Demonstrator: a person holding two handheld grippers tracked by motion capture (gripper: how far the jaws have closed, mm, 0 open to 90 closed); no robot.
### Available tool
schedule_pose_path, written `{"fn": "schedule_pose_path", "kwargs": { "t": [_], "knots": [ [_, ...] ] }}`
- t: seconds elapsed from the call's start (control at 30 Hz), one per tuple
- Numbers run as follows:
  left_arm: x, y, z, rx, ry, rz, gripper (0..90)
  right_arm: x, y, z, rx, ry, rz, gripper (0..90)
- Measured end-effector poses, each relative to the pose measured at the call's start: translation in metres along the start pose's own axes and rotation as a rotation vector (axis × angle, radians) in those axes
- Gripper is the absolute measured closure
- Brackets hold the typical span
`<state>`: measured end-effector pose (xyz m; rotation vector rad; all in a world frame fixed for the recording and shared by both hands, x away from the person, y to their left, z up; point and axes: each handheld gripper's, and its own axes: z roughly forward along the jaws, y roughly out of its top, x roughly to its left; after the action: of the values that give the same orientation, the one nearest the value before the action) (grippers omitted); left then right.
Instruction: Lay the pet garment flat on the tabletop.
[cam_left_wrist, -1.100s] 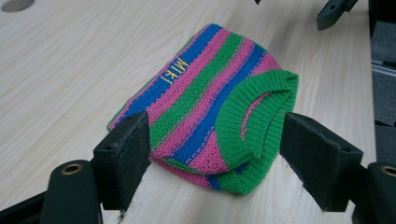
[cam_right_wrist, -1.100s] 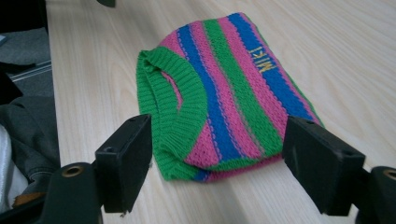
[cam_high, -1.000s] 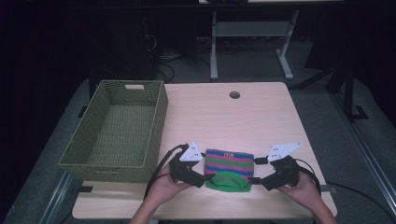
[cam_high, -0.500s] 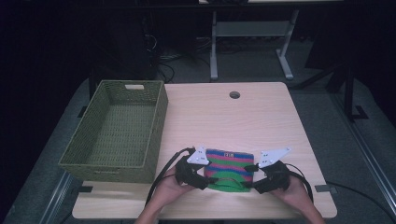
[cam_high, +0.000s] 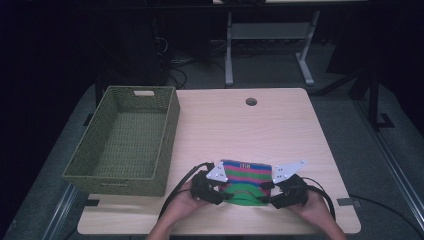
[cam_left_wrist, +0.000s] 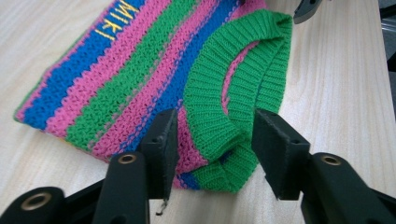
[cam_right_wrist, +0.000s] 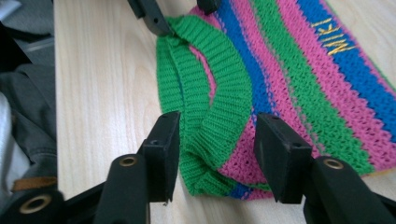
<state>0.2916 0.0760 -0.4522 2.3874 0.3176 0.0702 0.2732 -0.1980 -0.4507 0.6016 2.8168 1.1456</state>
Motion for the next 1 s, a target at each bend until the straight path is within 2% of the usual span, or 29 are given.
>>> {"fn": "schedule_pose_path", "kwargs": {
  "t": [0.13,0.23,0.4,0.43,0.53,0.63,0.7,0.8,0.87,0.9,1.0],
  "knots": [
    [-0.0008,0.001,0.0022,0.017,0.01,0.011,53.9,0.001,-0.0007,0.0049,0.032,-0.015,-0.019,53.1],
    [-0.0018,0.0004,0.0032,0.009,0.012,-0.009,55.9,0.0037,-0.0008,0.0073,0.046,-0.04,-0.024,57.0],
    [-0.0038,-0.0003,0.0042,0.019,0.025,0.0,57.8,0.0064,-0.0036,0.0089,0.038,-0.089,-0.052,65.6],
    [-0.0036,-0.0004,0.0036,0.031,0.026,0.01,58.3,0.006,-0.005,0.009,0.033,-0.088,-0.052,66.6],
    [-0.0074,-0.001,0.0047,0.019,0.035,-0.001,58.5,0.0056,-0.0055,0.008,0.034,-0.087,-0.044,70.1],
    [-0.0079,-0.0015,0.0028,0.032,0.02,0.001,59.0,0.0053,-0.0058,0.0068,0.035,-0.079,-0.026,72.9],
    [-0.0083,-0.0021,0.0019,0.037,0.017,0.006,63.2,0.0044,-0.0065,0.0062,0.029,-0.071,-0.017,74.8],
    [-0.0088,-0.0028,0.0022,0.024,0.014,-0.017,65.8,0.0045,-0.007,0.0059,0.028,-0.071,-0.008,75.9],
    [-0.0099,-0.003,0.0022,0.024,0.023,-0.012,66.6,0.005,-0.0069,0.0061,0.026,-0.072,-0.009,76.8],
    [-0.0096,-0.0029,0.0014,0.036,0.027,0.004,68.2,0.0051,-0.0069,0.0059,0.027,-0.071,-0.007,77.3],
    [-0.0098,-0.0028,0.001,0.032,0.016,-0.009,72.6,0.0049,-0.0075,0.0051,0.021,-0.057,0.006,79.4]
  ]
}}
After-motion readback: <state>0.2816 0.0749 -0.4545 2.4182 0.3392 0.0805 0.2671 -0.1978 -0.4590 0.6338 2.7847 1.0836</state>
